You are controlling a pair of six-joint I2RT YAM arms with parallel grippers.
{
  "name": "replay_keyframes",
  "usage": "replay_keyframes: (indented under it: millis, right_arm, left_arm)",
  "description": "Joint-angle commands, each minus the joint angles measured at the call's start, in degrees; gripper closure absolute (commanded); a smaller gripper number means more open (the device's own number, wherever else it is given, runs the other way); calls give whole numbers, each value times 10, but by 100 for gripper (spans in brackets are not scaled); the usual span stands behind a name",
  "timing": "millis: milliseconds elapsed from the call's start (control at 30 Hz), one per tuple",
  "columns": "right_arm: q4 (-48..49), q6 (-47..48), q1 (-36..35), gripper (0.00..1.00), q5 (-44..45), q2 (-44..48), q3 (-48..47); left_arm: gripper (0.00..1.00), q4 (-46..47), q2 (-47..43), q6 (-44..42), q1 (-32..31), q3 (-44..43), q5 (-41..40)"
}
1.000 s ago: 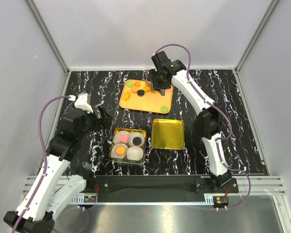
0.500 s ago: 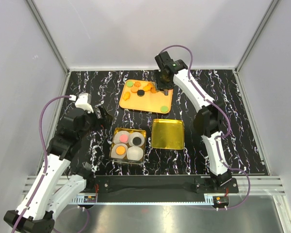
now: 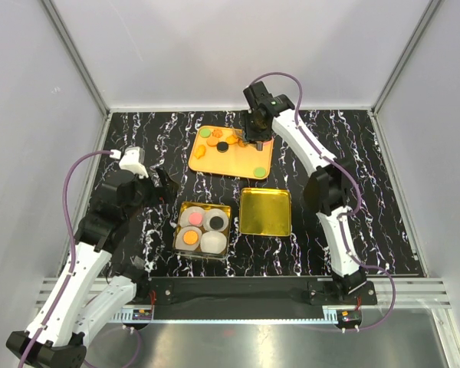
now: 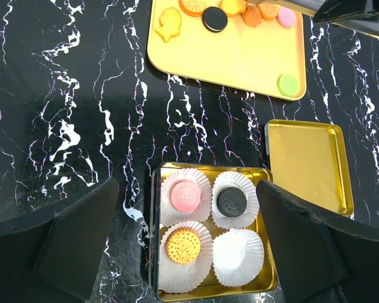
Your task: Pack the cookies
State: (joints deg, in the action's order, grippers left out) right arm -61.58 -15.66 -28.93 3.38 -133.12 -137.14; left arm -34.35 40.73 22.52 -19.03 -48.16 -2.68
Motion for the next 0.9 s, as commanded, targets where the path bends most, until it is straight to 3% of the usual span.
replay_keyframes:
  millis: [0, 867]
  right_arm:
    - [5, -5, -1, 46, -14, -19, -40]
    - [-14, -2, -24, 44, -20, -56, -78]
  left_arm:
    - [1, 27, 1, 4, 4, -1, 14]
    - [1, 28, -1, 4, 5, 0, 17]
